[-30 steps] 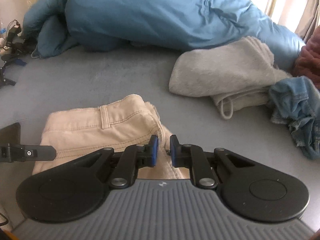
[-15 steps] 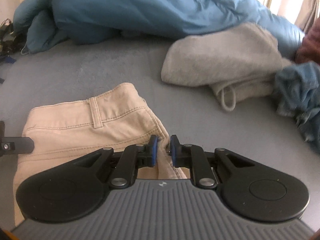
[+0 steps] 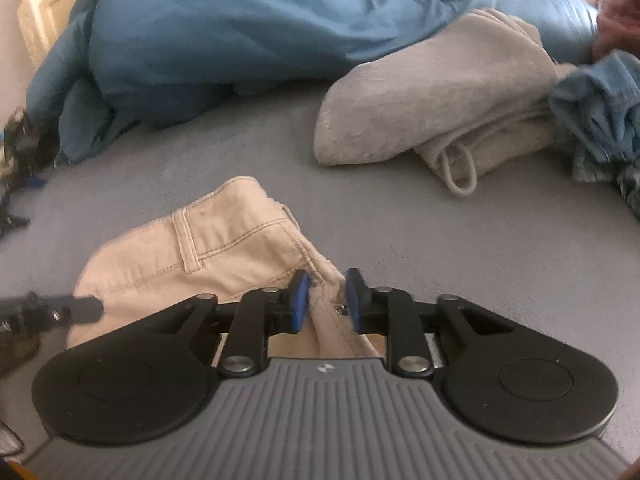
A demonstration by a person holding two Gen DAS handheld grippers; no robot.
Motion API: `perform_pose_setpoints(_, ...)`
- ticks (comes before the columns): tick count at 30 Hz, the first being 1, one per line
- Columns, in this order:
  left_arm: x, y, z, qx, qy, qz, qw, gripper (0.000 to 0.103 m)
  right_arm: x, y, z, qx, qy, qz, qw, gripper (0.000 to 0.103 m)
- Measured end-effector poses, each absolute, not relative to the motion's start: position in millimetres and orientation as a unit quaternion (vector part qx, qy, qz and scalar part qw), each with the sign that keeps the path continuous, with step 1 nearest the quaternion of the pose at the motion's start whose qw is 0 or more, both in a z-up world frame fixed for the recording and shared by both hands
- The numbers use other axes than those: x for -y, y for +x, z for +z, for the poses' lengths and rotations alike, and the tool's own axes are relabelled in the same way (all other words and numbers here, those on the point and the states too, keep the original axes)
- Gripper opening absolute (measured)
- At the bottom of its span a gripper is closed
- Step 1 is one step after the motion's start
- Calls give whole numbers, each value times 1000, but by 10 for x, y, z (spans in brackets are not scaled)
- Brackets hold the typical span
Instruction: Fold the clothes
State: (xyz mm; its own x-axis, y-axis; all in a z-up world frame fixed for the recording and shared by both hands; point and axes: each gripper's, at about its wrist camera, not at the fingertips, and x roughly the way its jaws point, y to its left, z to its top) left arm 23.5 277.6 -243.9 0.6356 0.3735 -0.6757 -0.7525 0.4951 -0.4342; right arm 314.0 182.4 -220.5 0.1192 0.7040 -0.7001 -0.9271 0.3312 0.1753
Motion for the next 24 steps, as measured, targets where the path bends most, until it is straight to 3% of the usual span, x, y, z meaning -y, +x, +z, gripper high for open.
perform_pose_setpoints(2,-2801,186,-2393,-257,-379,349,818,54,-1676,3277,-2057,-375,-118,549,738,39)
perform_pose_setpoints(5,-2755,134,-2262,-253,-366,363,819,58,-1236,3479,-1742,-372,-46,536,757,52)
perform_pose_setpoints(10,-2564,128,-1968,-221,-312,358,852,59,-137,3569,-1271,-355,36,488,796,53)
perform_pose_setpoints(13,-2435,283,-1841,-219,-274,310,884,58,271,3332,-1305,-366,-7,472,802,49)
perform_pose_setpoints(18,-2356,944,-1888,-289,-249,193,904,52,592,3051,-1656,-415,-72,456,784,28)
perform_pose_setpoints(24,-2245,1679,-2069,-367,-164,115,908,41,536,3047,-1898,-453,-148,463,747,26)
